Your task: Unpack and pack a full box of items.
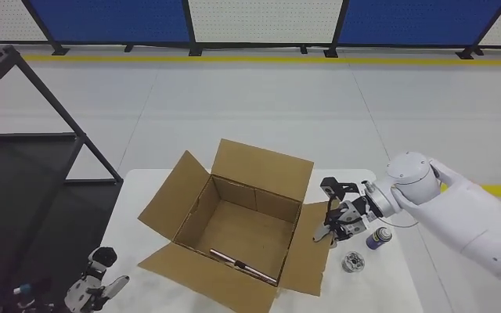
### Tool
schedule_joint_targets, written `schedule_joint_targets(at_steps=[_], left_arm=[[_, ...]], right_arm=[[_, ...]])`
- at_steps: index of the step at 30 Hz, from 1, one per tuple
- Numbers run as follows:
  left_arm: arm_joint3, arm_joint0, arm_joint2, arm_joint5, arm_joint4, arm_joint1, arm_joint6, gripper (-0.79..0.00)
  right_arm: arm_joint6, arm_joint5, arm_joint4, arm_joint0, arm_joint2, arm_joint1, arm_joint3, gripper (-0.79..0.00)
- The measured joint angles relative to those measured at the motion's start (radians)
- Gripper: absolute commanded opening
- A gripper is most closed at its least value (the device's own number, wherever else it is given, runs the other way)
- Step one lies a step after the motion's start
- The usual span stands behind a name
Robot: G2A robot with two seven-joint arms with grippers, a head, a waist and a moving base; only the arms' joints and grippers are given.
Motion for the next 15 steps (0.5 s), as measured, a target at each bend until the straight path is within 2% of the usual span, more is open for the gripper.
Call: schedule_joint_targets(at_steps=[4, 11, 15], left_arm=[[0.019, -0.006, -0.013, 0.001, 0.026, 0.016, -0.066, 0.000], [0.009, -0.034, 0.048, 0.001, 0.222, 0.012, 0.011, 0.000], [0.006, -0.053, 0.098, 0.001, 0.249, 0.015, 0.030, 0.000]], right_arm=[[0.006, -0.006, -0.004, 0.000, 0.000, -0.003, 0.008, -0.785], [0.025, -0.025, -0.021, -0.001, 0.000, -0.012, 0.018, -0.785], [0.047, -0.047, -0.040, -0.002, 0.000, -0.018, 0.024, -0.785]])
